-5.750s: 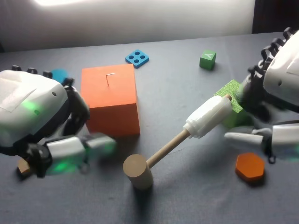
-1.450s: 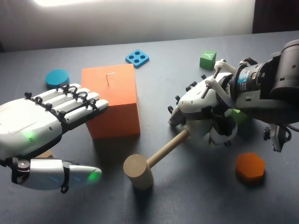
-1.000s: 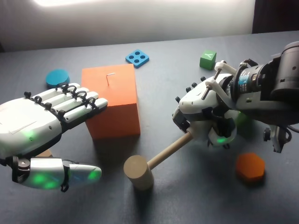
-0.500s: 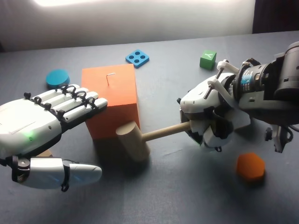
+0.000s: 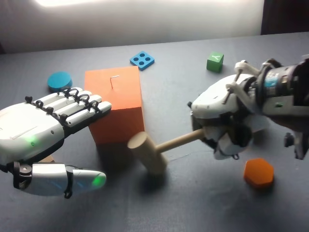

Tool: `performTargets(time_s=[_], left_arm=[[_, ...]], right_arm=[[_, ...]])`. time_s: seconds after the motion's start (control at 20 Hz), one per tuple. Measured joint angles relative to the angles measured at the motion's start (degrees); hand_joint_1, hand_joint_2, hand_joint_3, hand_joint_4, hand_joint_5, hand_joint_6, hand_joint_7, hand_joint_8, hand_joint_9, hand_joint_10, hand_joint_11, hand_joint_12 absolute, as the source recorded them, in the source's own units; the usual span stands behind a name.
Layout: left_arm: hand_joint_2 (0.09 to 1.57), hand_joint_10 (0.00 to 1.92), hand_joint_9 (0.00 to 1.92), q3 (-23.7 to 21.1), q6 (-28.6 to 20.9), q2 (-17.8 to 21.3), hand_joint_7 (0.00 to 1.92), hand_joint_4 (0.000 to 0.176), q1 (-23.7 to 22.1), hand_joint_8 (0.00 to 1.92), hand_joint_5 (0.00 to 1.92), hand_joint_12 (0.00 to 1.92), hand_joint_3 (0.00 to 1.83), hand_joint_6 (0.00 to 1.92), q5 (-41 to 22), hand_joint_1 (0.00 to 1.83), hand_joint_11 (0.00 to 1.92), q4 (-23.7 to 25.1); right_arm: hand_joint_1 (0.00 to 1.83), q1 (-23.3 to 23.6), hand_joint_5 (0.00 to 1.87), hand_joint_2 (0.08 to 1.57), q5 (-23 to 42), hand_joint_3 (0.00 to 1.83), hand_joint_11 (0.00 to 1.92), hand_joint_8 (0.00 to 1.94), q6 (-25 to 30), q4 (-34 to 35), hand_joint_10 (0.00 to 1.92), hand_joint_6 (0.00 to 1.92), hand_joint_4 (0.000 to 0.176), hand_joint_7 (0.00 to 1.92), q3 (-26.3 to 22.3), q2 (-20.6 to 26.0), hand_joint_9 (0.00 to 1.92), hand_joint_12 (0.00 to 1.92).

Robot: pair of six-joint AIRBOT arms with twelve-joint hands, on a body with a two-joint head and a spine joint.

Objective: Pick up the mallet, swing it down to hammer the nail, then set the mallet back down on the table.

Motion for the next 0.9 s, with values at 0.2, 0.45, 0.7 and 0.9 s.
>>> performTargets(time_s=[0.2,0.45,0.7,0.9], left_arm=[[1.08,0.00,0.00,0.0,0.0,0.0,0.01,0.000,0.0,0.00,0.03,0.00,0.00,0.00,0.0,0.00,0.00,0.0],[1.08,0.00,0.01,0.0,0.0,0.0,0.02,0.000,0.0,0.00,0.05,0.00,0.00,0.00,0.0,0.00,0.00,0.0],[1.09,0.01,0.02,0.0,0.0,0.0,0.04,0.000,0.0,0.01,0.06,0.01,0.01,0.01,0.0,0.00,0.01,0.0],[1.10,0.00,0.02,0.0,0.0,0.0,0.03,0.000,0.0,0.00,0.06,0.00,0.01,0.01,-0.1,0.00,0.01,0.0]], right_arm=[[1.53,3.3,1.21,1.34,-0.2,0.00,1.62,1.94,-0.5,0.0,1.92,1.92,0.000,1.45,-4.1,6.4,1.61,1.92],[1.55,6.8,1.24,1.34,5.1,0.00,1.68,1.94,3.5,-0.4,1.92,1.92,0.000,1.49,-4.3,9.2,1.66,1.92],[1.53,7.5,1.26,1.34,14.0,0.00,1.68,1.94,4.2,-0.7,1.92,1.92,0.000,1.51,-3.8,10.2,1.67,1.92],[1.52,7.6,1.22,1.34,22.5,0.00,1.68,1.94,3.4,-1.1,1.92,1.92,0.000,1.49,-2.1,9.0,1.66,1.92]])
